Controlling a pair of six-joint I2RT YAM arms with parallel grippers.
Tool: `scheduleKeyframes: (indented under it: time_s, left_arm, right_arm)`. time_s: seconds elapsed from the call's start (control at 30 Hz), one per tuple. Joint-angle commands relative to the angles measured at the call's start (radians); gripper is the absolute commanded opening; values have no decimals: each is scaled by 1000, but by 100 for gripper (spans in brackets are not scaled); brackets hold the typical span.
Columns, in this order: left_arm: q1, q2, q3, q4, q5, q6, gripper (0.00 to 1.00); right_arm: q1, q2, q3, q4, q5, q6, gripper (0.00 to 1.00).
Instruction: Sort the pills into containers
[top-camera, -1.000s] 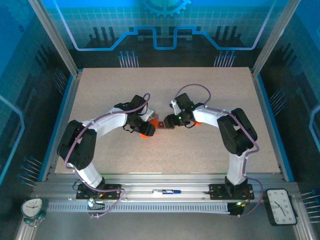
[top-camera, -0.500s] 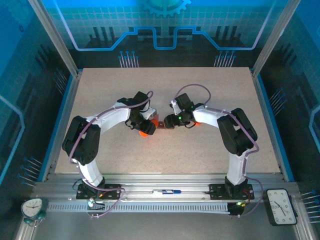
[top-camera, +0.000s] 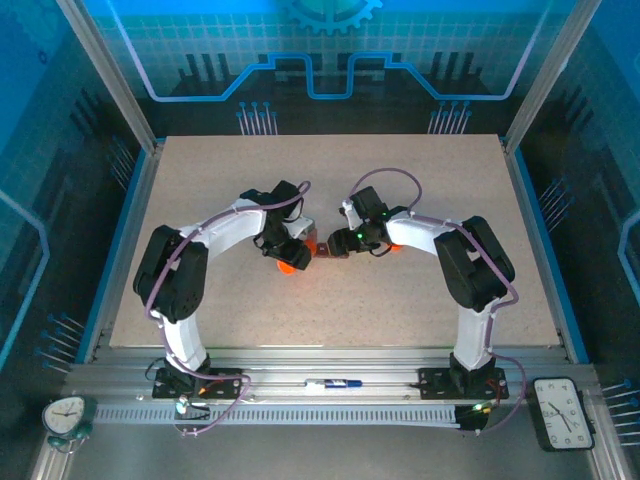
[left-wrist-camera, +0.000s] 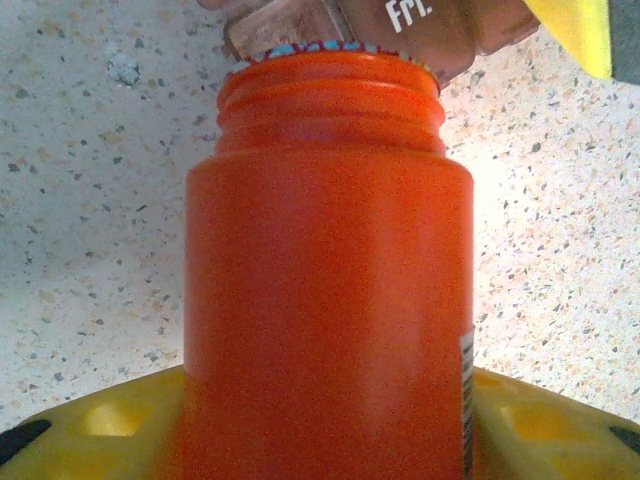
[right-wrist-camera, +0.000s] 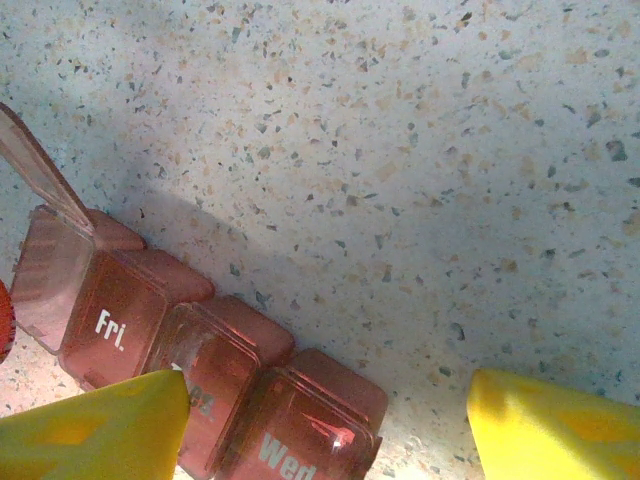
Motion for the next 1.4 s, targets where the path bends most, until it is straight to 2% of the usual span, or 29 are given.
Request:
scheduleKeyframes:
  time_s: [0.0, 1.37]
  left_arm:
    - [-8, 15, 37, -47, -1, 29, 17]
    - [-8, 112, 172, -163, -21, 58, 17]
  right_arm:
    - [15, 22, -21, -16, 8, 1, 75]
    - [15, 24, -36, -3, 5, 4, 74]
